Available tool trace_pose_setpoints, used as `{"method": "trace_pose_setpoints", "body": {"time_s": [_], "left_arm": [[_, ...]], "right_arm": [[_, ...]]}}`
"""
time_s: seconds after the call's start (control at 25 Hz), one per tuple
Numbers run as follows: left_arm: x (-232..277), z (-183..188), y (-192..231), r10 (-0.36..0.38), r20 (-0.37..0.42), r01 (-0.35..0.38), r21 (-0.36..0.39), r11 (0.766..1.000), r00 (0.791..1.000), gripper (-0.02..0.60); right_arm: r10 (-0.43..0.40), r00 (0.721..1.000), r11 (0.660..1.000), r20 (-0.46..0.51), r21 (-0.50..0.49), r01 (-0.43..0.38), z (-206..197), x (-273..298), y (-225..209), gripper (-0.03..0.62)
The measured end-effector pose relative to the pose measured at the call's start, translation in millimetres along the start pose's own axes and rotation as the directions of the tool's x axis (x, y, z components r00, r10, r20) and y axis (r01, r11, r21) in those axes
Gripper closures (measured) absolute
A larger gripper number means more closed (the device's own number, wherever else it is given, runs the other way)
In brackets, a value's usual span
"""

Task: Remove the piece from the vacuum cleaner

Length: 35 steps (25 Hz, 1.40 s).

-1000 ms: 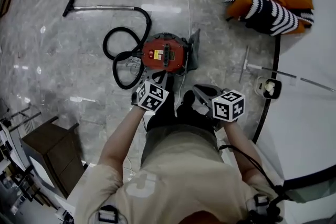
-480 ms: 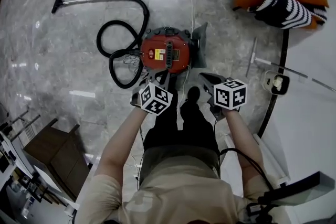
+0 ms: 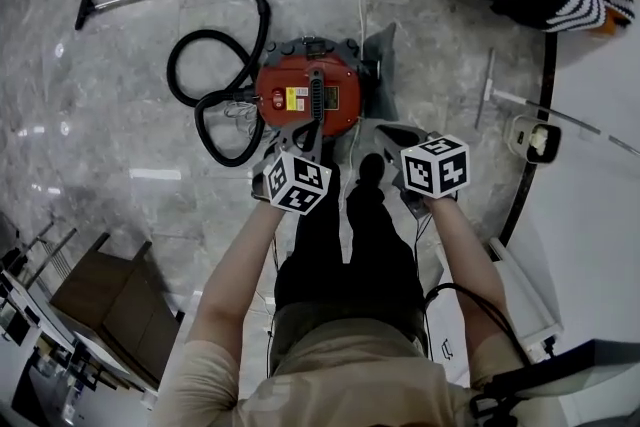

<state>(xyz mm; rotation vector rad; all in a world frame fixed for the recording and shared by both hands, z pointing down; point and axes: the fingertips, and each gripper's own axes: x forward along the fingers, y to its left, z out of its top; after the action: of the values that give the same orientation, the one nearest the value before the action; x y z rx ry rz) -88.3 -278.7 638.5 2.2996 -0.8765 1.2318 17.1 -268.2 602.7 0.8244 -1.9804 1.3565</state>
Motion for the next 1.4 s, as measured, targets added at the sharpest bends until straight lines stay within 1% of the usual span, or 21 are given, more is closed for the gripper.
{"method": "trace_pose_setpoints", "body": {"time_s": [0.16,0.24,0.36,0.52,0.64,0.68,0.72,0.8,0.84,0.88,0.92,0.96,1.04,1.16,1.2,1.24,1.28,1.4], "left_arm": [[22,3,11,0.028,0.03,-0.027,-0.013,1.0,0.999,0.577],[30,3,19,0.055,0.046,-0.054,-0.019,0.998,0.997,0.577],[38,1,29,0.084,0.062,-0.081,-0.047,0.996,0.995,0.57],[56,-1,30,0.072,0.054,-0.067,-0.083,0.994,0.996,0.473],[72,-4,32,0.073,0.039,-0.068,-0.11,0.992,0.997,0.37],[76,-6,31,0.071,0.033,-0.067,-0.119,0.991,0.997,0.345],[80,-8,31,0.069,0.028,-0.065,-0.125,0.99,0.997,0.337],[86,-12,28,0.064,0.019,-0.061,-0.125,0.99,0.998,0.337],[89,-13,27,0.064,0.015,-0.061,-0.121,0.991,0.998,0.337],[91,-14,27,0.067,0.01,-0.065,-0.116,0.991,0.998,0.337],[93,-15,27,0.072,0.005,-0.071,-0.11,0.991,0.997,0.337],[95,-16,27,0.078,0.0,-0.078,-0.105,0.991,0.997,0.337],[97,-19,27,0.087,-0.01,-0.088,-0.1,0.991,0.996,0.337],[98,-20,30,0.103,-0.014,-0.104,-0.098,0.99,0.995,0.337],[99,-19,31,0.108,-0.012,-0.108,-0.097,0.989,0.994,0.337],[100,-18,32,0.11,-0.01,-0.11,-0.093,0.99,0.994,0.337],[101,-18,33,0.111,-0.008,-0.111,-0.087,0.99,0.994,0.337],[101,-20,35,0.119,-0.007,-0.119,-0.083,0.989,0.993,0.337]], "right_arm": [[-0.033,0.999,0.999,-0.013,-0.009,0.033,0,16,-24,0.591],[-0.05,0.999,0.999,-0.016,-0.009,0.05,0,24,-35,0.591],[-0.081,0.997,0.997,-0.013,-0.016,0.08,1,36,-52,0.591],[-0.109,0.994,0.994,0.025,-0.018,0.109,9,46,-73,0.591],[-0.136,0.99,0.99,0.038,-0.031,0.137,13,53,-88,0.591],[-0.145,0.989,0.989,0.039,-0.034,0.146,13,56,-93,0.591],[-0.154,0.987,0.987,0.041,-0.036,0.155,14,58,-98,0.589],[-0.176,0.983,0.983,0.046,-0.035,0.177,15,63,-108,0.584],[-0.188,0.981,0.982,0.048,-0.029,0.189,16,65,-114,0.517],[-0.2,0.978,0.979,0.05,-0.021,0.201,17,66,-119,0.485],[-0.214,0.975,0.977,0.054,-0.011,0.215,18,66,-125,0.47],[-0.228,0.972,0.974,0.06,-0.003,0.228,20,67,-131,0.458],[-0.247,0.967,0.969,0.066,0.009,0.247,22,69,-143,0.454],[-0.266,0.962,0.964,0.056,-0.007,0.267,25,77,-158,0.454],[-0.269,0.961,0.963,0.057,-0.01,0.27,28,79,-163,0.446],[-0.27,0.961,0.963,0.061,-0.005,0.271,32,82,-168,0.406],[-0.27,0.961,0.963,0.064,0.004,0.27,35,84,-170,0.384],[-0.274,0.961,0.962,0.042,0.006,0.274,34,97,-175,0.37]]}}
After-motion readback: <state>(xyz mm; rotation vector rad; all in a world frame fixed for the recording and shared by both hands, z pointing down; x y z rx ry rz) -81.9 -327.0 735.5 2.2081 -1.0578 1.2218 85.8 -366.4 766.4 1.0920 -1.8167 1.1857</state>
